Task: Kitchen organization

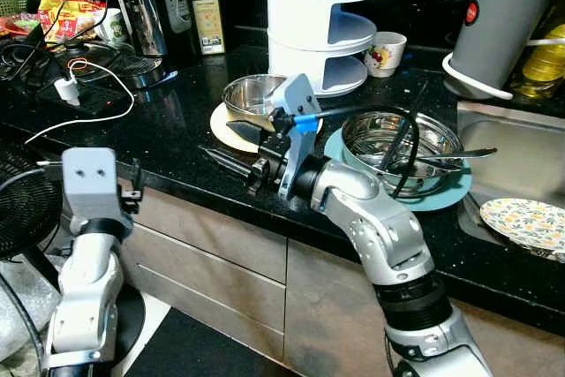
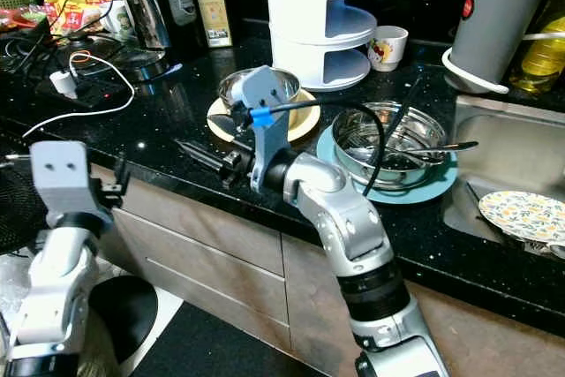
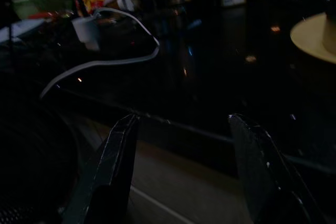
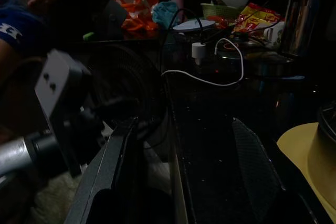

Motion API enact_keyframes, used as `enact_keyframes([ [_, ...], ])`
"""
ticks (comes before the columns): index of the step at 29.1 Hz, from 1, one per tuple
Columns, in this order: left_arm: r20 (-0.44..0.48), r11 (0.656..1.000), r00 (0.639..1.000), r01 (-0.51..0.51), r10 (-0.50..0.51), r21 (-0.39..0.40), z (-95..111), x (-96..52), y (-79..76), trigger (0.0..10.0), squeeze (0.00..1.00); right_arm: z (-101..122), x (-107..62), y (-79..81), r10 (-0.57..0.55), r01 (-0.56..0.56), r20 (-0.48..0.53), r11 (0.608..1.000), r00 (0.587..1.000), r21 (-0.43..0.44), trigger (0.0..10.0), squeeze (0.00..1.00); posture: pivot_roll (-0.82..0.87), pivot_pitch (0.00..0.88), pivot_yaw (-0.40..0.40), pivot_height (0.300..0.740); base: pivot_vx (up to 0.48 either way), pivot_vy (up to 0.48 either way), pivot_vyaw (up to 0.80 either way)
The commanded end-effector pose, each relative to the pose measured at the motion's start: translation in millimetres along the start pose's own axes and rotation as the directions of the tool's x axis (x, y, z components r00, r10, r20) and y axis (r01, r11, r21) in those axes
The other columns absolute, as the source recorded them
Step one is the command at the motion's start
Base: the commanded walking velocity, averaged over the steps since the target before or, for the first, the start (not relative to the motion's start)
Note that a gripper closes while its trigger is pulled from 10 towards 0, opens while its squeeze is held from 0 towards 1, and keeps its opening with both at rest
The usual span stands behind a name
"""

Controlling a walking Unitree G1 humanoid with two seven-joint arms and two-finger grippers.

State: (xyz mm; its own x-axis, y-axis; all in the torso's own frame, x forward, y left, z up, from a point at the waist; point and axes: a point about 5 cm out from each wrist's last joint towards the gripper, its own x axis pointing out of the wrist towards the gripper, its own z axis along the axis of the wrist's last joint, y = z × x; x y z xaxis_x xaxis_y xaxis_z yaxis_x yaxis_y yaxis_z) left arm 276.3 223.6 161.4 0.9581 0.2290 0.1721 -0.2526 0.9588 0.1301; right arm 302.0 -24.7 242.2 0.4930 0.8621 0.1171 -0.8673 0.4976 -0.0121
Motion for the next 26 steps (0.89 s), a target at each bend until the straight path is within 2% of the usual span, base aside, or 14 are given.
enact_keyframes([
  [1, -0.038, 1.000, 0.999, 0.017, -0.016, 0.011, -7, -4.3, -4.2, 10.0, 0.00, -3, -1.1, 1.1, 0.006, -0.006, 0.007, 1.000, 1.000, 0.022, 10.0, 0.00, 0.06, 0.000, 0.027, 0.740, 0.000, 0.000, 0.00],
  [8, -0.074, 0.999, 0.997, 0.036, -0.035, 0.001, -12, -7.8, -12.9, 10.0, 0.00, -5, -3.5, -0.7, -0.001, 0.001, 0.009, 0.999, 1.000, 0.034, 10.0, 0.00, 0.06, 0.000, 0.031, 0.740, 0.000, 0.000, 0.00],
  [26, -0.077, 0.998, 0.995, 0.061, -0.060, 0.001, -9, -3.3, -21.4, 10.0, 0.00, -9, -2.0, 1.4, 0.006, -0.006, -0.012, 1.000, 1.000, 0.024, 10.0, 0.00, 0.05, 0.000, 0.030, 0.740, 0.000, 0.315, 0.00],
])
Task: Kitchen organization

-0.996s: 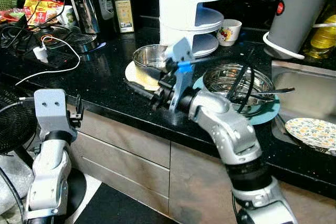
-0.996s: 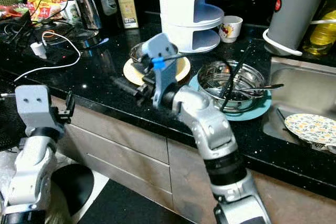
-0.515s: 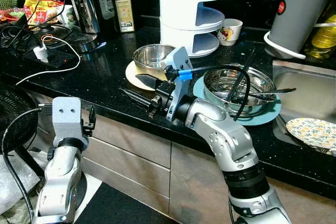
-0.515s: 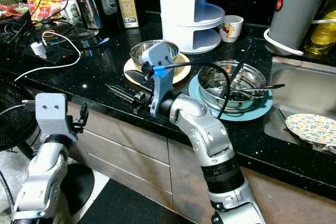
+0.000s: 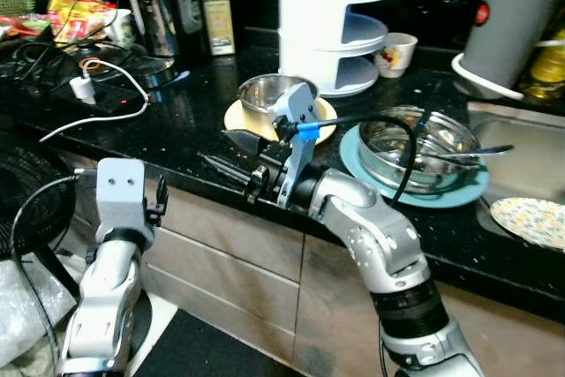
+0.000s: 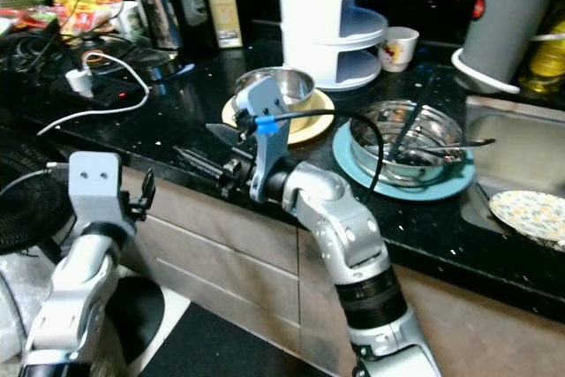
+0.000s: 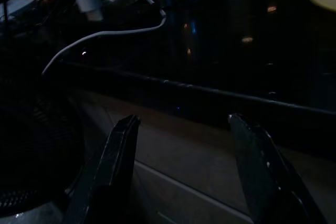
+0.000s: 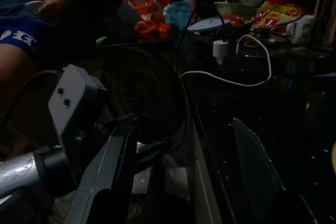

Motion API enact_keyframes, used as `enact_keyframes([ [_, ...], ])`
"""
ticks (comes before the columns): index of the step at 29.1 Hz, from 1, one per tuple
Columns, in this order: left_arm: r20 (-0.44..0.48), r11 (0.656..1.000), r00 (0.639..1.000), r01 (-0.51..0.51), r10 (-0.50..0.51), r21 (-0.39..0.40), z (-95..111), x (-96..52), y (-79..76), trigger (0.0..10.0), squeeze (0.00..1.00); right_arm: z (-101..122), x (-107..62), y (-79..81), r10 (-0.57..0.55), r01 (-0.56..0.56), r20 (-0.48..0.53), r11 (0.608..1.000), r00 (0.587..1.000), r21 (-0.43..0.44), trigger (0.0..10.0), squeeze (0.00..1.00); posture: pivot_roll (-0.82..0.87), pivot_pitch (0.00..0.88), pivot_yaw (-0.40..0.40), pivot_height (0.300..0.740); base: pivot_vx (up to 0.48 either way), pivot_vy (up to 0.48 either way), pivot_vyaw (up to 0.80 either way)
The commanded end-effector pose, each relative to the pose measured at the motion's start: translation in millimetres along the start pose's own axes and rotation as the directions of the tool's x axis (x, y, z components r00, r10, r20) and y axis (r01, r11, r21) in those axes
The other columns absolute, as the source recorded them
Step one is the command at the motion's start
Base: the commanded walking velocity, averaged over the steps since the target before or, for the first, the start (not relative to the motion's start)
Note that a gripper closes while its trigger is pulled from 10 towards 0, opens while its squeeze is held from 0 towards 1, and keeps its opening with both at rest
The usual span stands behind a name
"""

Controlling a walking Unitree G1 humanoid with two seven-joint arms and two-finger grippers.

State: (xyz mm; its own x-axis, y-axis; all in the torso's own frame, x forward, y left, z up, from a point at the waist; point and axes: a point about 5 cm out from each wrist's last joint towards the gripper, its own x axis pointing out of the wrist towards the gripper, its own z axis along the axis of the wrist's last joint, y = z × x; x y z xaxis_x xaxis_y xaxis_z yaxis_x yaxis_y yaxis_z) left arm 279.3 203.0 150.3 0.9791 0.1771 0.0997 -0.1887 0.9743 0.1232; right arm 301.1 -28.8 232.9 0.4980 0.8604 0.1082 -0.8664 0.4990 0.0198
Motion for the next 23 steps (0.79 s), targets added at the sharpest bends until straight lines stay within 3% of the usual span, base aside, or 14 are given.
enact_keyframes([
  [1, -0.012, 1.000, 1.000, -0.004, 0.004, 0.018, -1.3, 0.5, 0.6, 10.0, 0.00, -0.3, 3.0, 2.5, 0.011, -0.011, -0.004, 1.000, 1.000, -0.007, 10.0, 0.00, 0.05, 0.000, 0.030, 0.740, 0.000, 0.345, 0.00],
  [10, -0.014, 1.000, 1.000, -0.001, 0.001, 0.005, -1.5, 0.7, -1.7, 10.0, 0.00, -3.0, 3.3, 1.5, -0.003, 0.002, -0.020, 1.000, 1.000, -0.023, 10.0, 0.00, 0.05, 0.000, 0.024, 0.740, 0.000, 0.318, 0.00],
  [23, -0.016, 0.999, 0.998, 0.053, -0.053, -0.007, -2.2, 2.8, -8.7, 10.0, 0.00, -6.1, 4.3, 0.3, -0.017, 0.015, -0.038, 0.999, 0.999, -0.046, 10.0, 0.00, 0.04, 0.000, 0.027, 0.740, 0.000, 0.000, 0.00],
])
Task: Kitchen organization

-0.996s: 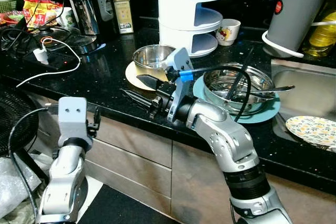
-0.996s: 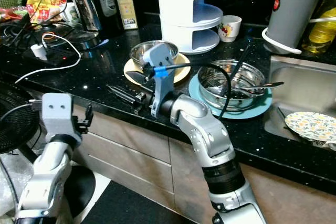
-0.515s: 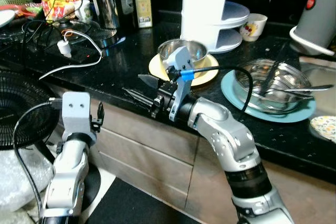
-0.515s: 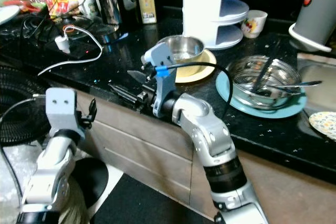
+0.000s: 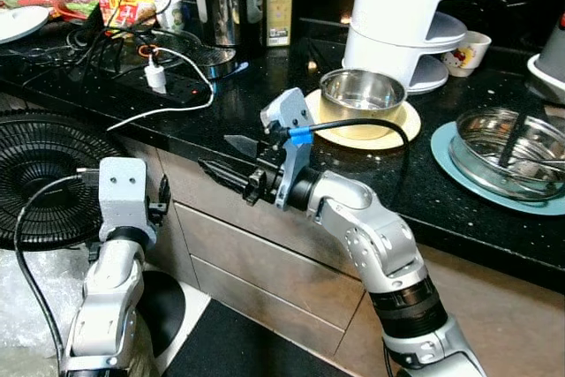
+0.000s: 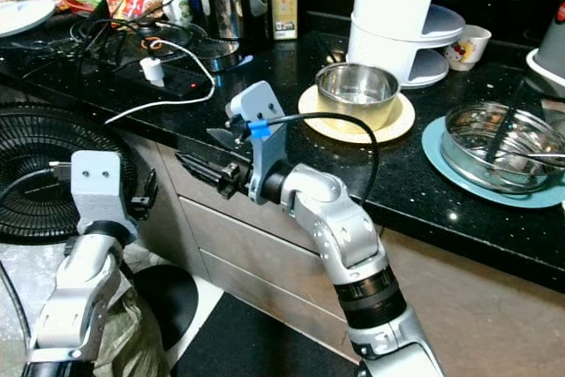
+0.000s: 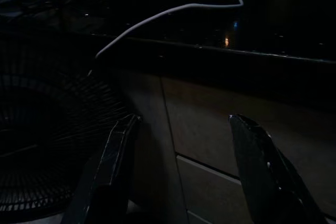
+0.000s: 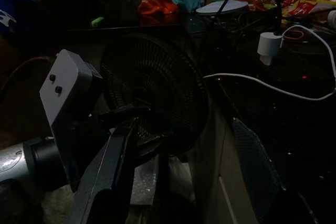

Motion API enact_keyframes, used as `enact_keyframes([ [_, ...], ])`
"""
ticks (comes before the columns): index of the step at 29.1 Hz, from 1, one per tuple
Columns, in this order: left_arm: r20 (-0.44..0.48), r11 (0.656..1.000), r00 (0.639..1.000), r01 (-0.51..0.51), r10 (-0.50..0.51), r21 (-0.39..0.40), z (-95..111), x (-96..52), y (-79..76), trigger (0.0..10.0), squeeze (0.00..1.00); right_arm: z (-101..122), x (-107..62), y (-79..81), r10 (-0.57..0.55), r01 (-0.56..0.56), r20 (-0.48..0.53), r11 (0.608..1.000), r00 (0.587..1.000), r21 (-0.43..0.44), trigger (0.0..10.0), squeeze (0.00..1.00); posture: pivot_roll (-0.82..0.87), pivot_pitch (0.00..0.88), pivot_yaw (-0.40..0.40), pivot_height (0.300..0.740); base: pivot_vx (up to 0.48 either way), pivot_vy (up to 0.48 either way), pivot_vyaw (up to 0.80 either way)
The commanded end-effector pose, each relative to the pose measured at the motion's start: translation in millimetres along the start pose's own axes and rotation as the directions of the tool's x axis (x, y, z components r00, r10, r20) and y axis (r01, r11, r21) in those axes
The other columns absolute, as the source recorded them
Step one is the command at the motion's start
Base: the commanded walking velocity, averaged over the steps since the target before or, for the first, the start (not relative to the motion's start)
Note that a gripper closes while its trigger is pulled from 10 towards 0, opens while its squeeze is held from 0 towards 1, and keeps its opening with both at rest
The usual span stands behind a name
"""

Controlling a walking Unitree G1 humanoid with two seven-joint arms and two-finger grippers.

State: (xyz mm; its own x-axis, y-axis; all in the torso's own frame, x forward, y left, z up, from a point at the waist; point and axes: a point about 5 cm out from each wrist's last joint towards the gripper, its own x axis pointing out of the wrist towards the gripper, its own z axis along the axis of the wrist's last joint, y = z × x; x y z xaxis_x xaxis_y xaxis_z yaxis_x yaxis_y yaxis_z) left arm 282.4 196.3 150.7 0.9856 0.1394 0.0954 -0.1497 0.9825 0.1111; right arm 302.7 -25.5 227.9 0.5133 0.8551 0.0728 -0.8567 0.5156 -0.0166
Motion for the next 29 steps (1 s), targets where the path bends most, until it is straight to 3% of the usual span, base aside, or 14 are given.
enact_keyframes([
  [1, -0.024, 1.000, 0.999, 0.026, -0.026, -0.001, -4, 0.9, -2.7, 10.0, 0.00, -1, 1.7, 0.1, -0.004, 0.004, -0.006, 1.000, 1.000, -0.017, 10.0, 0.00, 0.04, 0.000, 0.028, 0.740, 0.000, 0.000, 0.00],
  [4, -0.024, 1.000, 0.999, 0.026, -0.026, -0.002, -3, 1.2, -4.1, 10.0, 0.00, -1, 3.3, -1.5, -0.028, 0.027, -0.013, 0.999, 1.000, -0.047, 10.0, 0.00, 0.04, 0.000, 0.029, 0.740, 0.000, -0.480, 0.00],
  [15, -0.003, 1.000, 1.000, -0.003, 0.003, -0.022, 0, 3.0, -1.3, 10.0, 0.00, 2, 7.2, -13.1, -0.134, 0.132, -0.011, 0.984, 0.991, -0.122, 10.0, 0.00, 0.05, 0.000, 0.026, 0.740, 0.000, 0.000, 0.00],
  [21, 0.013, 1.000, 1.000, -0.020, 0.020, -0.018, 4, 4.7, 0.2, 10.0, 0.00, 1, 13.9, -33.9, -0.324, 0.312, -0.029, 0.929, 0.946, -0.199, 10.0, 0.00, 0.05, 0.000, 0.022, 0.740, 0.000, 0.000, 0.00],
  [22, 0.017, 1.000, 1.000, -0.021, 0.021, -0.015, 5, 5.4, 0.2, 10.0, 0.00, -2, 13.9, -38.9, -0.353, 0.339, -0.039, 0.919, 0.935, -0.201, 10.0, 0.75, 0.05, 0.000, 0.020, 0.740, 0.000, 0.000, 0.00],
  [23, 0.020, 1.000, 1.000, -0.021, 0.021, -0.012, 5, 5.9, 0.1, 10.0, 0.00, -3, 13.7, -41.6, -0.367, 0.352, -0.046, 0.914, 0.929, -0.200, 10.0, 0.75, 0.05, 0.000, 0.020, 0.740, 0.000, 0.000, 0.00],
  [24, 0.027, 1.000, 0.999, -0.020, 0.020, -0.003, 7, 6.8, 0.6, 10.0, 0.00, -3, 12.3, -46.3, -0.380, 0.365, -0.044, 0.910, 0.924, -0.199, 10.0, 1.00, 0.06, 0.000, 0.018, 0.740, 0.000, 0.000, 0.00],
  [29, 0.032, 1.000, 0.999, -0.024, 0.023, 0.004, 8, 7.4, 3.4, 10.0, 0.00, 1, 6.6, -58.6, -0.434, 0.417, -0.032, 0.882, 0.900, -0.219, 10.0, 1.00, 0.06, 0.000, 0.019, 0.740, 0.000, 0.000, 0.00],
])
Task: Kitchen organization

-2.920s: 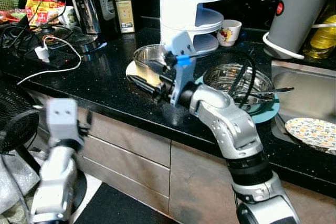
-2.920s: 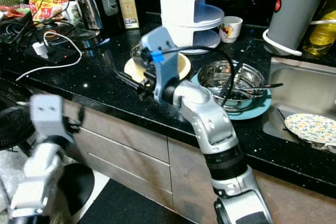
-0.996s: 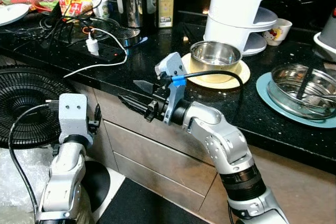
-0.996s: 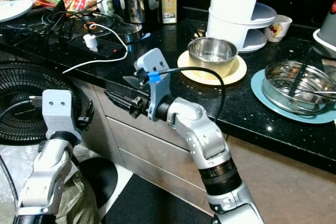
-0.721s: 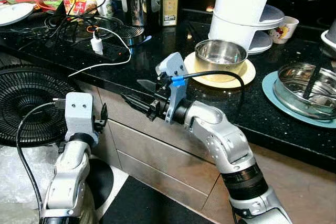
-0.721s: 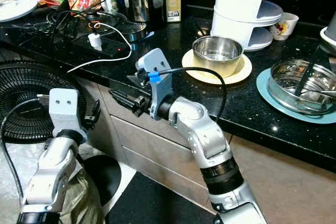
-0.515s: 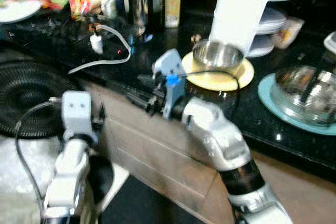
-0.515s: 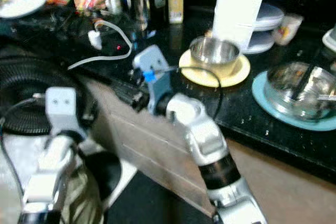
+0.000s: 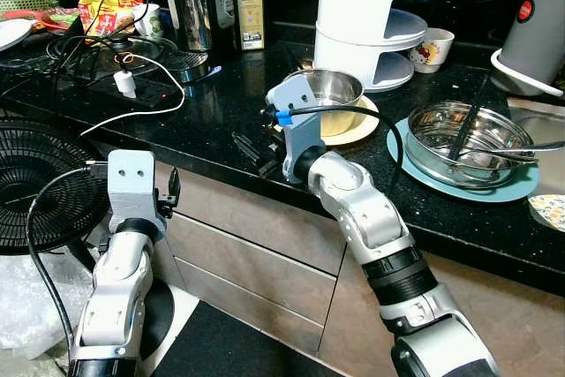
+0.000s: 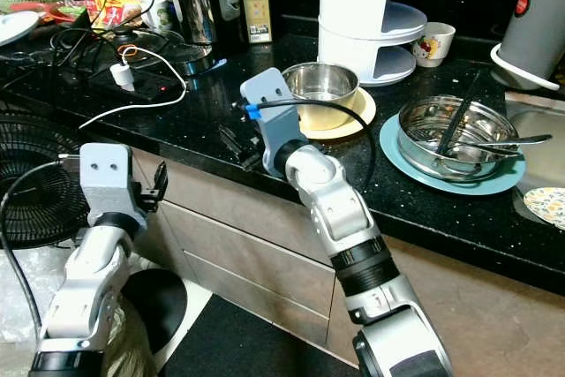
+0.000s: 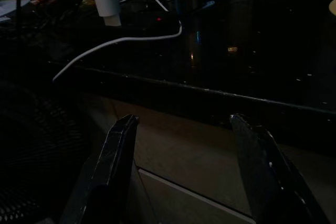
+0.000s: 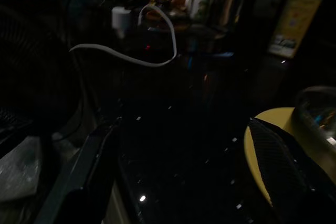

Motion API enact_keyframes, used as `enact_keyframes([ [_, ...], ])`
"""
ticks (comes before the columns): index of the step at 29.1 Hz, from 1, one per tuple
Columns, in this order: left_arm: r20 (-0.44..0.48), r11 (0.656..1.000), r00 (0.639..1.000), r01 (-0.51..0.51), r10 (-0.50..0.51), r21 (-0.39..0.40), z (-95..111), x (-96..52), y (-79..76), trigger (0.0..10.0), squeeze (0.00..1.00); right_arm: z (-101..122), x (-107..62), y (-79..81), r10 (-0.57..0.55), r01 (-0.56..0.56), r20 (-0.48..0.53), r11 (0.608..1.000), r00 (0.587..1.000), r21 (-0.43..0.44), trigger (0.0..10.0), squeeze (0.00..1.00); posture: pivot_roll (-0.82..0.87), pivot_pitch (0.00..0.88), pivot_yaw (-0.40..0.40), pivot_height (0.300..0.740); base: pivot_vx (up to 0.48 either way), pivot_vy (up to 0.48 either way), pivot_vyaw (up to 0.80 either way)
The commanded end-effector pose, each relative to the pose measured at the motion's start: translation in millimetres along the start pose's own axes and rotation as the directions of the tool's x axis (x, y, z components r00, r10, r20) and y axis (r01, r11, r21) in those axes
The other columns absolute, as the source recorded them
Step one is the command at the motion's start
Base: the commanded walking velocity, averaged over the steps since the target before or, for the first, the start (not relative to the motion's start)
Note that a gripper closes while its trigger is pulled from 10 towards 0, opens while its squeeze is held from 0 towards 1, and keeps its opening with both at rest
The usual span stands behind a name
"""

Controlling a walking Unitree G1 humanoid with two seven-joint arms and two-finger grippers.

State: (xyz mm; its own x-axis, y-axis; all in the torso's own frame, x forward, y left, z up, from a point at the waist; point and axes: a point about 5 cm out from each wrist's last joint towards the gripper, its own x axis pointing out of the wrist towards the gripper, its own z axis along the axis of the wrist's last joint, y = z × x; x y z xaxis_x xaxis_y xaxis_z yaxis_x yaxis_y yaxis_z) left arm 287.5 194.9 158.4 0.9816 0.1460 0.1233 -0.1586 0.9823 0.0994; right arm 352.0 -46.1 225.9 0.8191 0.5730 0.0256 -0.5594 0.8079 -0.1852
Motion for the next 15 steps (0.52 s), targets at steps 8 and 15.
enact_keyframes([
  [8, 0.039, 0.999, 0.999, -0.025, 0.024, 0.031, 8, 5.1, 11.7, 10.0, 0.00, 5, 1.9, -24.6, -0.103, 0.104, 0.010, 0.994, 0.995, -0.032, 10.0, 0.00, 0.06, 0.000, 0.016, 0.740, 0.000, 0.000, 0.00],
  [15, 0.100, 0.999, 0.995, -0.027, 0.022, 0.045, 25, 8.8, 18.1, 10.0, 0.00, 13, 2.2, -29.3, -0.120, 0.115, 0.072, 0.991, 0.990, 0.060, 10.0, 0.00, 0.06, 0.000, 0.016, 0.740, 0.041, 0.000, 0.00],
])
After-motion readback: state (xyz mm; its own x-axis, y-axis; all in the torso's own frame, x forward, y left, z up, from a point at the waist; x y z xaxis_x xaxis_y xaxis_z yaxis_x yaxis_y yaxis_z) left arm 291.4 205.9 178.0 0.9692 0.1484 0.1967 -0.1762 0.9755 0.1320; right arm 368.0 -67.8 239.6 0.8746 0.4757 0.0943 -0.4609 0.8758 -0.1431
